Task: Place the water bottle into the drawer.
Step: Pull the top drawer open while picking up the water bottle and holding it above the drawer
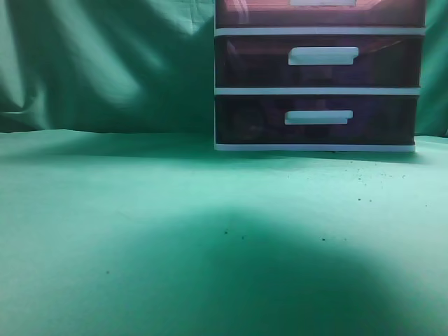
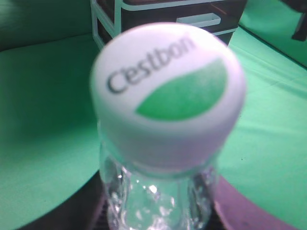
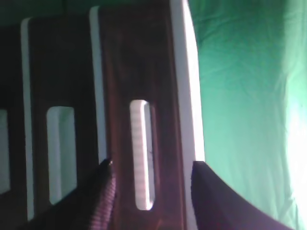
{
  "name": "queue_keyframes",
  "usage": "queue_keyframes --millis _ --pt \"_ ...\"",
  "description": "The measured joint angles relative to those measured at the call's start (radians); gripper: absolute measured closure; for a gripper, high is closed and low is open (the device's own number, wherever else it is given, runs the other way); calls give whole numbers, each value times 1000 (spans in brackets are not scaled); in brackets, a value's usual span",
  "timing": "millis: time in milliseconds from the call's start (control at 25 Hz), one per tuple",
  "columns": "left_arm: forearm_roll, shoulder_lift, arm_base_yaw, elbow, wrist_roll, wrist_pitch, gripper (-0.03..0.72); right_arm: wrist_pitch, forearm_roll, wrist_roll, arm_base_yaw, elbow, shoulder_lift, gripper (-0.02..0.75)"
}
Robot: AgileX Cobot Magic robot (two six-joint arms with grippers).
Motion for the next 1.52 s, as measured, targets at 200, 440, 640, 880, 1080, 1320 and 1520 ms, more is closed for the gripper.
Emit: queue_keyframes --millis 200,440,640,880,1080,1320,1520 --pt "0 0 0 0 0 2 416 -61 4 -181 2 -4 110 380" --pt "0 0 0 0 0 34 416 -98 84 -233 2 -105 193 395" --pt "0 0 0 0 0 47 416 -112 103 -255 -10 -213 285 395" --pt "0 0 0 0 0 54 416 -110 109 -258 -29 -260 349 454" --pt "31 0 0 0 0 54 416 -136 111 -258 -34 -260 385 470" --pt "46 0 0 0 0 54 416 -205 123 -260 -52 -262 423 496" --pt "64 0 0 0 0 55 416 -223 137 -262 -59 -262 430 543"
